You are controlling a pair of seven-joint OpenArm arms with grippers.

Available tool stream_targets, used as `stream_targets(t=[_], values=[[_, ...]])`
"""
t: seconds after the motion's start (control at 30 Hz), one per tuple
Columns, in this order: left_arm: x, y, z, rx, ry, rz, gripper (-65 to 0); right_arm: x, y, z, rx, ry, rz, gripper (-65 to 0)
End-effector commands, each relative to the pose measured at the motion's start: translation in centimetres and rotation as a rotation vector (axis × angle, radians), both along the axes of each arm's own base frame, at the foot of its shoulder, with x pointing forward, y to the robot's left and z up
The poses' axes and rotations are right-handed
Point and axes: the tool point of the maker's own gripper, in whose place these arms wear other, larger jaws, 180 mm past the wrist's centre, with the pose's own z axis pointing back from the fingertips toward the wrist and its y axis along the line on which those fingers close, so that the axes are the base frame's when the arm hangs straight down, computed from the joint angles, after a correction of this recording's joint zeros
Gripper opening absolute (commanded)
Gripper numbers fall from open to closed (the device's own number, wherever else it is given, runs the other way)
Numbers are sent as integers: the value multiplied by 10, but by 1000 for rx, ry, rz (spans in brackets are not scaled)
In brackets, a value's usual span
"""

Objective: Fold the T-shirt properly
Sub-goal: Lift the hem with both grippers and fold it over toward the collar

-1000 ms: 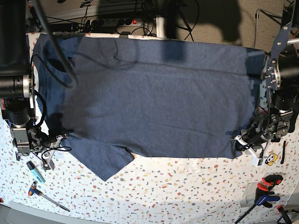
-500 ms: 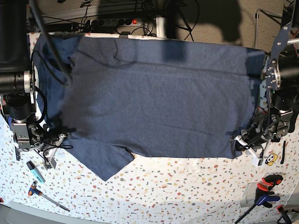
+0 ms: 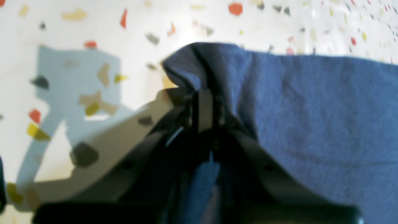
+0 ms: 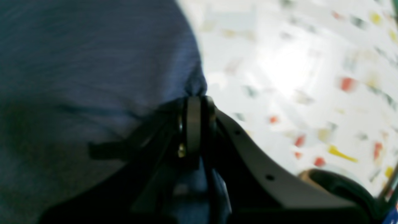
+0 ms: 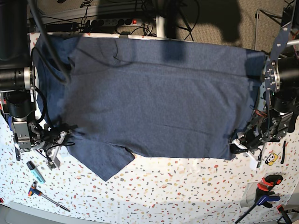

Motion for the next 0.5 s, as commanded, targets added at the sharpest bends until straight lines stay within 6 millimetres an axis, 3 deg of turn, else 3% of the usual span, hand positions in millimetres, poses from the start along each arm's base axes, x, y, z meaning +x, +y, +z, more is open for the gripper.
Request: stream_targets(t=[0.0, 0.13, 0.3, 0.47], values=[[22, 7, 31, -5, -81, 15, -650, 21, 0, 28, 8, -76, 10, -650], [34, 6, 50, -3, -116, -3, -650, 29, 2, 41, 37, -117, 3, -650], [48, 5, 76, 39, -118, -44, -650, 35, -9, 63, 44, -154, -12, -650], [40, 4, 65, 17, -84, -41, -650, 23, -18, 64, 60, -165, -9, -650]])
